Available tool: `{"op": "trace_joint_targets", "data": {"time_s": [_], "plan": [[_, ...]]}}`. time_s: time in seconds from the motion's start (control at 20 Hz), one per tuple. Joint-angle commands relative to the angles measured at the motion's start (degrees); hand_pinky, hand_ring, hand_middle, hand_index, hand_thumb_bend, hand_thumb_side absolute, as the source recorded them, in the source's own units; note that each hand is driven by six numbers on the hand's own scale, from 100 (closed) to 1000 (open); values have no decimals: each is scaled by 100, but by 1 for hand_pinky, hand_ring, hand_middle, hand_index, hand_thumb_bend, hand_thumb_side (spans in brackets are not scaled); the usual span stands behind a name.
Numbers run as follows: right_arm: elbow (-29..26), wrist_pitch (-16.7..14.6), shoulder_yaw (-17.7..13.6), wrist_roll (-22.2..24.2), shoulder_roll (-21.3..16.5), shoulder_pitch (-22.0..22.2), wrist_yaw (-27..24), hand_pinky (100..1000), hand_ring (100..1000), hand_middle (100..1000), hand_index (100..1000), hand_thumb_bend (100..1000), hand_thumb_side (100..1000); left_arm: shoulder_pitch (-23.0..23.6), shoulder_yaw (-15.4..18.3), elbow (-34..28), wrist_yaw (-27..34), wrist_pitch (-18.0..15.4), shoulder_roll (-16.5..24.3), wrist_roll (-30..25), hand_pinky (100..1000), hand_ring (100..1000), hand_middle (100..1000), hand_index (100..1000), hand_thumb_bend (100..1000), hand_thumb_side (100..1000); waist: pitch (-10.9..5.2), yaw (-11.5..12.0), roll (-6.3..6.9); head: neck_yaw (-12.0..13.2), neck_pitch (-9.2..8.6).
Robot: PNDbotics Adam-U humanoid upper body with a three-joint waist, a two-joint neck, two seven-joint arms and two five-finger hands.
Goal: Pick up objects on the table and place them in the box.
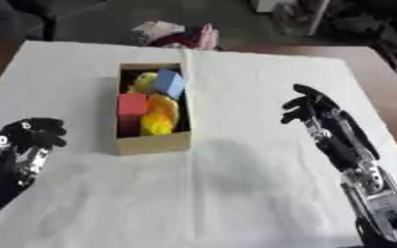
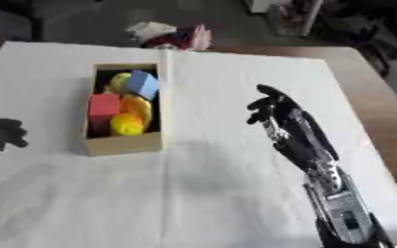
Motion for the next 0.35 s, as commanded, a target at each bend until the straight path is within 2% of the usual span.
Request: {"op": "trace_joint_targets", "data": {"time_s": [0.05, 0.35], "plan": [[-142, 64, 3, -26, -20, -25, 40, 742, 579, 641, 914, 100, 622, -27, 66, -46, 23, -17, -48, 40, 780, 616, 620, 761, 100, 702, -42, -2, 21, 93, 27], [-140, 142, 9, -89, 11, -24, 84, 741, 575, 635, 905, 100, 616, -40, 67, -26, 16, -17, -88, 62, 780, 614, 618, 761, 100, 704, -27, -23, -1, 205, 27]]}}
